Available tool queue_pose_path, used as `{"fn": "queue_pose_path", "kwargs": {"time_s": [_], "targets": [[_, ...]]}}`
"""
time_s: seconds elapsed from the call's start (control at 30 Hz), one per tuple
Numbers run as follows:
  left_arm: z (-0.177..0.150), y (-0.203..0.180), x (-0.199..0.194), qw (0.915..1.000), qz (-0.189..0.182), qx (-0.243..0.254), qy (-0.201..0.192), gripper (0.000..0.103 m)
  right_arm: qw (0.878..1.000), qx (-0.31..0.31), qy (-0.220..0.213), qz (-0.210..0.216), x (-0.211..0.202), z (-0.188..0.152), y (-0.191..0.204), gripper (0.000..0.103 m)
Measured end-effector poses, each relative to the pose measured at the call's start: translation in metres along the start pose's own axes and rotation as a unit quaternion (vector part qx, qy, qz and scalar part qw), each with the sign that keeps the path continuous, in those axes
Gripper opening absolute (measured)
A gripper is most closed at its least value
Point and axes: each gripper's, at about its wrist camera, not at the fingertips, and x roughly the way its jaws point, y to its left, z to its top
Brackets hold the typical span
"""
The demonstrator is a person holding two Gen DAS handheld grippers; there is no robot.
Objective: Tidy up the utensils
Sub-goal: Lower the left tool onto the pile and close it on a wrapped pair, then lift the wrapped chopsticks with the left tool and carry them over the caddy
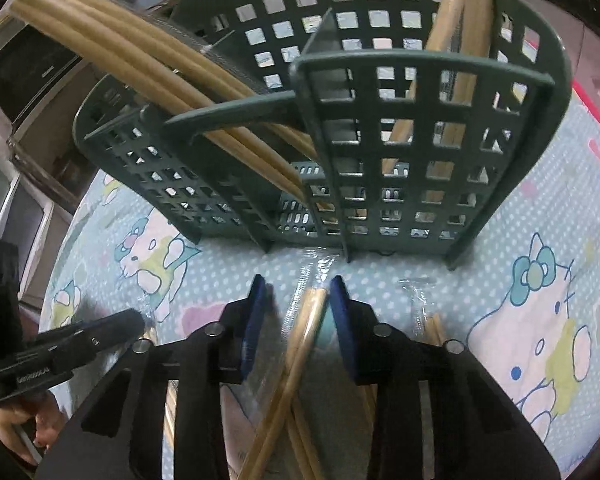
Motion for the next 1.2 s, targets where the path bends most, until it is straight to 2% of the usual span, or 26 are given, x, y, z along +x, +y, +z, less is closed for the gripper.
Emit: {"fn": "queue_pose_path", "kwargs": {"time_s": [0.03,0.13,0.33,0.57,0.87,1.2], "targets": [[0.000,0.002,-0.002,1.0000,-0.005,-0.004,0.000,0.006,1.000,0.003,0.000,0.002,0.000,0.000,0.000,0.020],[-0.002,0.010,-0.008,0.9998,-0.017,-0.009,-0.001,0.004,1.000,0.006,-0.001,0.007,-0.003,-0.001,-0.002,0.014],[-0.007,0.020,-0.023,0.9994,-0.026,-0.018,-0.012,0.002,1.000,0.007,-0.009,0.025,-0.015,-0.007,-0.004,0.011],[-0.002,0.020,-0.055,0.9976,-0.037,-0.014,-0.057,0.001,0.998,-0.010,-0.032,0.048,-0.042,-0.008,0.010,0.010],[-0.001,-0.012,-0.094,0.9922,-0.059,0.023,-0.108,0.001,0.994,-0.034,-0.078,0.075,-0.091,-0.012,0.026,0.006],[-0.004,-0.059,-0.113,0.9853,-0.090,0.068,-0.128,0.001,0.984,-0.054,-0.145,0.084,-0.147,-0.023,0.036,0.006]]}}
